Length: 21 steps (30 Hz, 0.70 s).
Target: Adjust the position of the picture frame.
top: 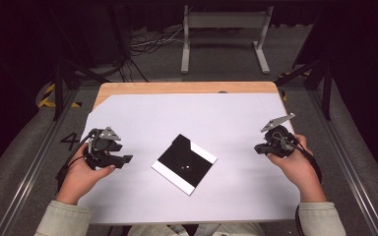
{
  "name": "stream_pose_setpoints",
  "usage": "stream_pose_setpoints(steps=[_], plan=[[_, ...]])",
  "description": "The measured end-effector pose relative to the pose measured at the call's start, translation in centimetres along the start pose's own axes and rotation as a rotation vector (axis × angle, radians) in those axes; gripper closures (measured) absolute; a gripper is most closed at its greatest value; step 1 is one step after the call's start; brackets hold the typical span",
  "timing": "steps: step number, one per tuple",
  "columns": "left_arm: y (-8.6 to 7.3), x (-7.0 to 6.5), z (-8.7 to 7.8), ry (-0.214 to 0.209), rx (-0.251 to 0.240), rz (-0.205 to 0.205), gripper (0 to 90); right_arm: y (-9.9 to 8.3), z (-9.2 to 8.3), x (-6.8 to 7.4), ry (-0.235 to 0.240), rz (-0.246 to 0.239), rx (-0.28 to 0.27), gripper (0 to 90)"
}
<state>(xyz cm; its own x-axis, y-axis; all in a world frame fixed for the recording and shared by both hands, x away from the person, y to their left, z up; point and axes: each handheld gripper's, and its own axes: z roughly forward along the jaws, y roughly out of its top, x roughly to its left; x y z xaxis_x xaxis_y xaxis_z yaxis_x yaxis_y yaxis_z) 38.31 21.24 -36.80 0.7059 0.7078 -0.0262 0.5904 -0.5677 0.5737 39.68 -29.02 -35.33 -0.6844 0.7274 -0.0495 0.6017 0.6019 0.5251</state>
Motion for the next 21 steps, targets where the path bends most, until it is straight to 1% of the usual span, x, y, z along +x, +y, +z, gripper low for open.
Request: stream_pose_setpoints(steps=[2, 7, 9, 10, 13, 16, 17, 18, 21], plan=[[0.1, 0.0, 0.0, -0.022, 0.004, -0.008, 50.7, 0.0, 0.0, 0.0, 0.002, -0.002, -0.008, 87.8], [0.4, -0.2, 0.0, -0.043, -0.021, -0.016, 59.9, 0.1, -0.1, 0.1, -0.001, -0.005, -0.033, 90.0], [0.4, -0.3, 0.0, -0.043, -0.023, -0.015, 64.6, 0.1, -0.1, 0.1, -0.002, -0.007, -0.038, 90.0], [0.5, -0.4, 0.0, -0.043, -0.024, -0.016, 64.6, 0.2, -0.1, 0.2, -0.001, -0.007, -0.042, 90.0], [0.7, -0.8, 0.1, -0.039, -0.021, -0.006, 71.4, 0.4, 0.2, 0.5, 0.011, -0.015, -0.049, 90.0], [0.7, -1.2, 0.4, -0.063, -0.023, -0.005, 74.1, 0.9, 0.5, 0.9, 0.04, -0.02, -0.062, 90.0], [0.7, -1.2, 0.4, -0.063, -0.023, -0.005, 74.6, 0.9, 0.5, 0.9, 0.04, -0.02, -0.062, 90.0], [0.7, -1.3, 0.5, -0.074, -0.022, -0.005, 74.6, 1.1, 0.7, 1.0, 0.042, -0.026, -0.066, 90.0], [0.8, -1.7, 0.7, -0.086, -0.015, 0.006, 76.5, 1.7, 1.5, 1.5, 0.056, -0.048, -0.063, 90.0]])
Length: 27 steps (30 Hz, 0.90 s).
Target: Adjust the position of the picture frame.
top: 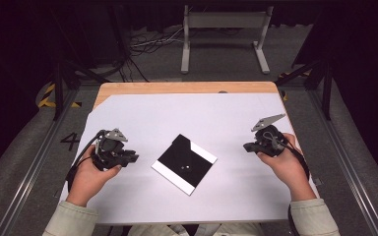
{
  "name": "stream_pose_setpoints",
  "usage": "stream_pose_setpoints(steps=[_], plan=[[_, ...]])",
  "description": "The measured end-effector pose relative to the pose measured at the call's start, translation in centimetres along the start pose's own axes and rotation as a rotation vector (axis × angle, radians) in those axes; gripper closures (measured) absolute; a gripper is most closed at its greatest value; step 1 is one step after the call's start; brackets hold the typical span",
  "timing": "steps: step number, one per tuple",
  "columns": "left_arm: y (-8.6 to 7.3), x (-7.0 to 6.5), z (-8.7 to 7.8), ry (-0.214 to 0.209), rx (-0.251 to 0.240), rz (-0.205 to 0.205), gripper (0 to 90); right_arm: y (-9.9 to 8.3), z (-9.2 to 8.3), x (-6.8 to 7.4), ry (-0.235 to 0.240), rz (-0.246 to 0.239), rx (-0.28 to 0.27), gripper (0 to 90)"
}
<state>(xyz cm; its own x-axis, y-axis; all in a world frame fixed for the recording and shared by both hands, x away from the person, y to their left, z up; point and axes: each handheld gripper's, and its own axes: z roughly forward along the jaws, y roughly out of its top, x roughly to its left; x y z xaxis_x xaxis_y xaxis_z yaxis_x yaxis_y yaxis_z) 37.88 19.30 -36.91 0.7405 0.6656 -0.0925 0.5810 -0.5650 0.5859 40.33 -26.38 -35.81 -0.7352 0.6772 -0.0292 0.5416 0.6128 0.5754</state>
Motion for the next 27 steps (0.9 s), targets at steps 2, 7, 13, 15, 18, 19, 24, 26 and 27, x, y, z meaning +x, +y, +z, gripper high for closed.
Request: stream_pose_setpoints(steps=[2, 7, 13, 15, 18, 19, 24, 26, 27], plan=[[0.0, -0.3, 0.3, -0.009, 0.014, 0.011, 79.9, 0.4, 1.0, 0.1, 0.019, -0.007, 0.0, 90.0], [0.0, -0.5, 0.9, -0.01, 0.038, 0.024, 89.2, 1.0, 2.5, 0.1, 0.041, -0.015, 0.017, 90.0], [0.0, -0.8, 1.7, -0.045, 0.059, 0.021, 90.0, 2.2, 3.5, 0.4, 0.068, -0.019, 0.016, 90.0], [0.0, -1.0, 2.0, -0.055, 0.069, 0.032, 90.0, 2.5, 3.6, 0.4, 0.074, -0.02, 0.014, 90.0], [0.0, -1.3, 2.3, -0.062, 0.089, 0.053, 90.0, 3.1, 3.9, 0.5, 0.084, -0.027, 0.013, 90.0], [0.0, -1.4, 2.4, -0.064, 0.098, 0.06, 90.0, 3.2, 4.1, 0.6, 0.087, -0.025, 0.017, 90.0], [0.0, -1.8, 3.0, -0.071, 0.118, 0.073, 90.0, 3.7, 4.9, 0.8, 0.093, -0.029, 0.023, 90.0], [0.0, -1.9, 3.1, -0.063, 0.118, 0.073, 90.0, 3.8, 5.2, 0.8, 0.093, -0.033, 0.02, 90.0], [0.0, -1.9, 3.3, -0.065, 0.116, 0.078, 90.0, 3.8, 5.3, 0.9, 0.095, -0.032, 0.018, 90.0]])
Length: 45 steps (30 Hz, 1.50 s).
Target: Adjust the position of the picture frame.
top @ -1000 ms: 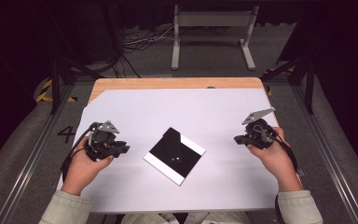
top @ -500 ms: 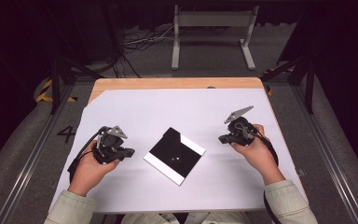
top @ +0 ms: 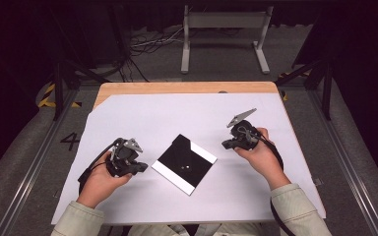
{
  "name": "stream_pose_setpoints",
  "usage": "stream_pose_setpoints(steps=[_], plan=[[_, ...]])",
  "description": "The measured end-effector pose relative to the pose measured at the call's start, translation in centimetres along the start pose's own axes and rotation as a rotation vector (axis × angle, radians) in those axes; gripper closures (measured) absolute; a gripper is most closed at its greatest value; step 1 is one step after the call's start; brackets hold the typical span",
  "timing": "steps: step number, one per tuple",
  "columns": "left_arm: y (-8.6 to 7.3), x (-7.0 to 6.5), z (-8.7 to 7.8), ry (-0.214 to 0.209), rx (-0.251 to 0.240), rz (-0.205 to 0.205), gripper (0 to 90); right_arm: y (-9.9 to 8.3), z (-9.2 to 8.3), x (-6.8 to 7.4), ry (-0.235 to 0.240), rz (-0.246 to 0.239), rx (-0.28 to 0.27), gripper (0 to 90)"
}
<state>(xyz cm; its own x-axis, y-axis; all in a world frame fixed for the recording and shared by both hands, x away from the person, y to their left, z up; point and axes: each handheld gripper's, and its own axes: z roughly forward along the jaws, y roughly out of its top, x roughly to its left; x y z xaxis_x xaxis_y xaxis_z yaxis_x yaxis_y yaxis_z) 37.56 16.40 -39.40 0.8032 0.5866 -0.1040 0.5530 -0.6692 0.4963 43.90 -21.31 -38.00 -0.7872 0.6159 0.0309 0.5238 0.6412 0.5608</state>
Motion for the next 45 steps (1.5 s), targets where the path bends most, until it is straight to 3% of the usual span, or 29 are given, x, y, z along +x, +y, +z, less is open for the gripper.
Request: stream_pose_setpoints(steps=[8, 12, 27, 40, 45], plan=[[-0.1, -0.3, 1.3, -0.014, 0.02, 0.003, 90.0, 0.1, 1.1, 0.1, 0.003, -0.009, -0.021, 90.0], [0.1, -0.7, 2.1, -0.016, 0.052, 0.009, 90.0, 0.1, 1.9, 0.3, 0.015, -0.014, -0.007, 90.0], [0.3, -1.4, 3.7, -0.017, 0.091, 0.024, 90.0, 0.2, 3.9, 0.6, 0.036, -0.012, 0.028, 90.0], [0.2, -1.1, 3.4, -0.025, 0.074, 0.014, 90.0, -0.1, 4.7, 0.7, 0.043, -0.01, 0.053, 90.0], [0.3, -0.7, 3.1, 0.01, 0.057, -0.006, 90.0, -0.2, 4.8, 0.6, 0.039, -0.007, 0.052, 90.0]])
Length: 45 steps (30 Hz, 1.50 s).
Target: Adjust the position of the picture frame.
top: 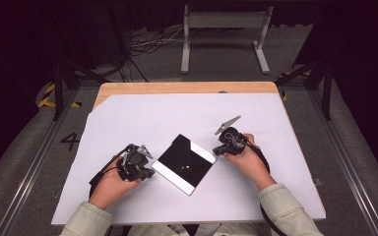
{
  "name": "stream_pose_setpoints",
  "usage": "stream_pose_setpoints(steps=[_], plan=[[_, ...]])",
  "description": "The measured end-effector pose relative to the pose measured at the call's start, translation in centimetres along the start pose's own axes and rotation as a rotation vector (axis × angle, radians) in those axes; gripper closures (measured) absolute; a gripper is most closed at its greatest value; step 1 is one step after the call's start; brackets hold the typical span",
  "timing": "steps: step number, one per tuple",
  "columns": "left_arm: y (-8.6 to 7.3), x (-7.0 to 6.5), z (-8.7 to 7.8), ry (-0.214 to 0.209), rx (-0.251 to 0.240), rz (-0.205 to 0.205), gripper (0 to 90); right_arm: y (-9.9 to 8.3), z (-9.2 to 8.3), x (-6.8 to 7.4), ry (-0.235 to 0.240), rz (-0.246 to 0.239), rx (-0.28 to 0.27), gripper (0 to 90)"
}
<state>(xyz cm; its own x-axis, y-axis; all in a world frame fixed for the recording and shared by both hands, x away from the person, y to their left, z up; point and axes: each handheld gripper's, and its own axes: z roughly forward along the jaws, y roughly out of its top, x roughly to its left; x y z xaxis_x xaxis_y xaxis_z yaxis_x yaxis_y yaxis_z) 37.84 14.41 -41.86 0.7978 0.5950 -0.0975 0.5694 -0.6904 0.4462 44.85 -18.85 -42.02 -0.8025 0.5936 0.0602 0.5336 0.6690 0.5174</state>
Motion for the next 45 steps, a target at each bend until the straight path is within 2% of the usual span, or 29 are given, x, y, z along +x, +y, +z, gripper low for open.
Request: stream_pose_setpoints(steps=[3, 7, 12, 15, 18, 22, 28, 31, 37, 40, 41, 45], plan=[[0.2, 0.4, -0.1, 0.008, -0.018, -0.014, 90.0, 0.0, -0.2, -0.1, -0.003, 0.001, -0.003, 90.0], [0.4, 1.2, 0.2, 0.039, -0.031, -0.039, 90.0, 0.1, -0.8, 0.0, -0.015, -0.006, -0.01, 90.0], [0.6, 2.3, 0.5, 0.07, -0.061, -0.094, 90.0, 0.3, -1.6, 0.2, -0.029, -0.014, -0.025, 90.0], [0.8, 2.6, 1.0, 0.079, -0.063, -0.098, 90.0, 0.4, -2.1, 0.4, -0.042, -0.021, -0.03, 90.0], [1.0, 2.5, 1.4, 0.078, -0.062, -0.091, 90.0, 0.4, -2.5, 0.5, -0.049, -0.023, -0.039, 90.0], [1.1, 2.3, 1.5, 0.055, -0.065, -0.086, 90.0, 0.3, -3.0, 0.5, -0.059, -0.023, -0.048, 90.0], [1.1, 2.0, 1.6, 0.071, -0.062, -0.072, 90.0, -0.2, -3.6, 0.2, -0.066, -0.018, -0.063, 90.0], [1.1, 1.6, 1.6, 0.047, -0.054, -0.062, 90.0, -0.7, -4.0, 0.0, -0.066, -0.01, -0.077, 90.0], [1.3, -0.1, 1.7, 0.018, -0.024, -0.009, 90.0, -1.5, -4.9, -0.3, -0.077, 0.005, -0.093, 90.0], [1.4, -1.0, 1.8, -0.02, -0.014, 0.015, 90.0, -1.9, -5.3, -0.4, -0.079, 0.011, -0.098, 90.0], [1.4, -1.0, 1.8, -0.02, -0.014, 0.015, 90.0, -1.9, -5.3, -0.4, -0.079, 0.011, -0.098, 90.0], [1.7, -2.2, 2.0, -0.066, -0.009, 0.033, 90.0, -2.6, -5.8, -0.6, -0.081, 0.017, -0.112, 90.0]])
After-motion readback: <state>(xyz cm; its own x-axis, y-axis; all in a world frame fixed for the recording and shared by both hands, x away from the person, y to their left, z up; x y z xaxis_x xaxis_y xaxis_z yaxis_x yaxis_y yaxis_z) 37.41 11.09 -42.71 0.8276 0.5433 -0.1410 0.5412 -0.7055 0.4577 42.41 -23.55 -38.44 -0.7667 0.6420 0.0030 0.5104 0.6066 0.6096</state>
